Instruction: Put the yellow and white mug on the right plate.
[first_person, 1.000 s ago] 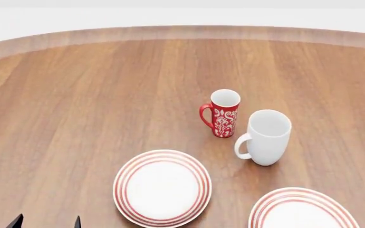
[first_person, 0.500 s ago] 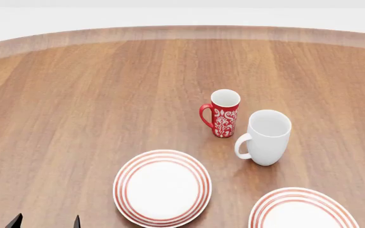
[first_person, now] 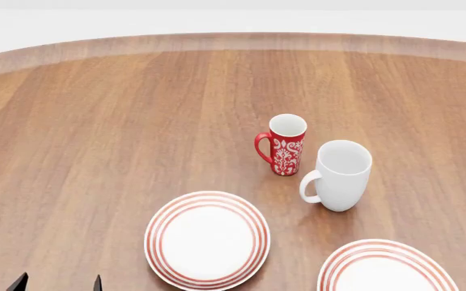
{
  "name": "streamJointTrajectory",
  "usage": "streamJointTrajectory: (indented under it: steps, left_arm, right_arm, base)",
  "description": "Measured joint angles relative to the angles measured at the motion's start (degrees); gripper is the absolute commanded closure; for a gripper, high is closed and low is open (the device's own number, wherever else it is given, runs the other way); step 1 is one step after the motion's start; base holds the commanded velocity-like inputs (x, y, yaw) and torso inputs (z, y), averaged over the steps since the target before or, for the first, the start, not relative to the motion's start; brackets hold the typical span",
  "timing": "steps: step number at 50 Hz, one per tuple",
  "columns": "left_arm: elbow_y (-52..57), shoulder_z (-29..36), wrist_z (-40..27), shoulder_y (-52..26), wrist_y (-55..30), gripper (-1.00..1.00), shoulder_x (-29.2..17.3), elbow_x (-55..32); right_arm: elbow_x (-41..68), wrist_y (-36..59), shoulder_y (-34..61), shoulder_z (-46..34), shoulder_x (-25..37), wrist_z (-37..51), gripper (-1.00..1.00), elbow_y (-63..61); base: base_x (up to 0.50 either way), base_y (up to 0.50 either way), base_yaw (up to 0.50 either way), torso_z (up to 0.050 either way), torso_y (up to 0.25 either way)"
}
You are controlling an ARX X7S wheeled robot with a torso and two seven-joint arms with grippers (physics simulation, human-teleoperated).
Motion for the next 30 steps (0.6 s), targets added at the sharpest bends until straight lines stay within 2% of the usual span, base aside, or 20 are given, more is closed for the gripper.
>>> streamJointTrajectory:
  steps: [30]
  left_arm:
    - [0.04,0.65,-0.7,-0.19,0.23,-1.0,-0.58,-0.57]
  right_arm:
    - [1.04,-0.13,2.63,-0.04,-2.02,0.02,-1.0,6.56]
  base:
    - [0.0,0.0,0.0,0.0,0.0]
